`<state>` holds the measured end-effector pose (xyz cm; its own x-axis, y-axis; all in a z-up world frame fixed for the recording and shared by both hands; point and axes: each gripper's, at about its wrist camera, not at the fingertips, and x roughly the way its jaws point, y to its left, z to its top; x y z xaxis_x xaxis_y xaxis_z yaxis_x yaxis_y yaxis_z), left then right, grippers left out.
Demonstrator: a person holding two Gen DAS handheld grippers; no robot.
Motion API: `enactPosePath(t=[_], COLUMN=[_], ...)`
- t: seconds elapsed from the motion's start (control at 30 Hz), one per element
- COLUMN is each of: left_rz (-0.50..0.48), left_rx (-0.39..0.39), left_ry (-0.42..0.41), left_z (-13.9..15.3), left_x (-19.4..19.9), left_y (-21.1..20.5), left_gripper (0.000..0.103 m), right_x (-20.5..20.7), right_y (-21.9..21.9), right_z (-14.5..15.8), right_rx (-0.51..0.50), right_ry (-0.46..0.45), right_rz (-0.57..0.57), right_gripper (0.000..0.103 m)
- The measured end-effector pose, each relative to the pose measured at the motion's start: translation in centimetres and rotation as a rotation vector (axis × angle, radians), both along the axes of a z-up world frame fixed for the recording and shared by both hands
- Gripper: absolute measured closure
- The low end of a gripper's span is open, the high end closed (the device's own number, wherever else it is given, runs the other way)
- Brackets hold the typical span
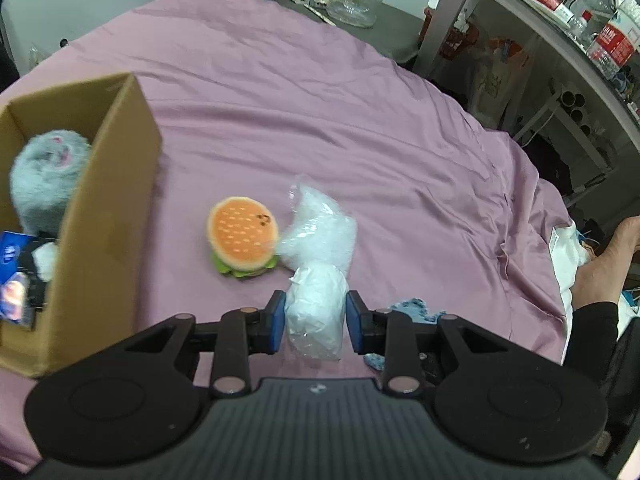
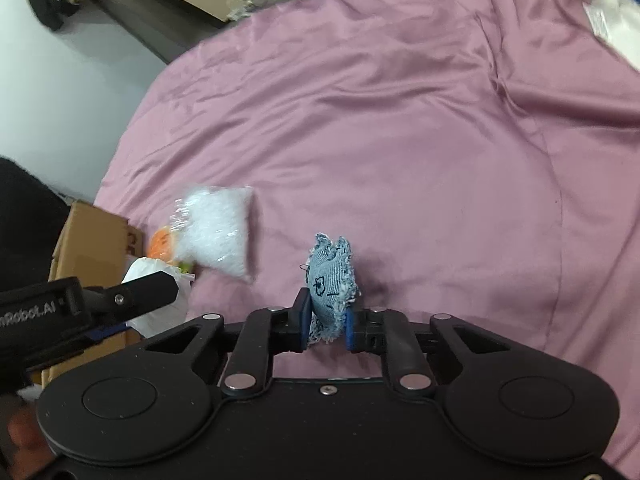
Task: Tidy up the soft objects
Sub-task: 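Lift the white cloth with the left tool while the right tool lifts the denim plush, then carry the white cloth and denim plush over the box with both tools and release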
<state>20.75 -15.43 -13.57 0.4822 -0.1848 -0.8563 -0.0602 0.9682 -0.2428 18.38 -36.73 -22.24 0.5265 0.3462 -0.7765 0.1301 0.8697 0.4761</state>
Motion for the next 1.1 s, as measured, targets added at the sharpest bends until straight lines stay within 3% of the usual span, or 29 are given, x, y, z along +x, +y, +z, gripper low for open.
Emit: enactPosePath(t=[0.43, 0.67, 1.1], left_rz=[-0.001, 0.02, 0.077], left_rx=[-0.023, -0.032, -0.022], left_ry=[-0.033, -0.062, -0.113], left_z=[3.1, 5.0, 7.7], left_x=[-2.6, -3.6, -4.2], left_y=[3.9, 6.8, 13.2], left_gripper=[0.073, 0.073, 0.073], right_x=[-3.3, -3.6, -3.1], right_y=[1.4, 4.1, 10.2], right_z=[5.2, 8.3, 11.1], right_rx=[-0.038, -0.047, -0.091], right_ry=[-0.066, -0.113, -0.137], right_rz=[-0.049, -0.011, 0.071], right_gripper=[0.086, 0.086, 0.086])
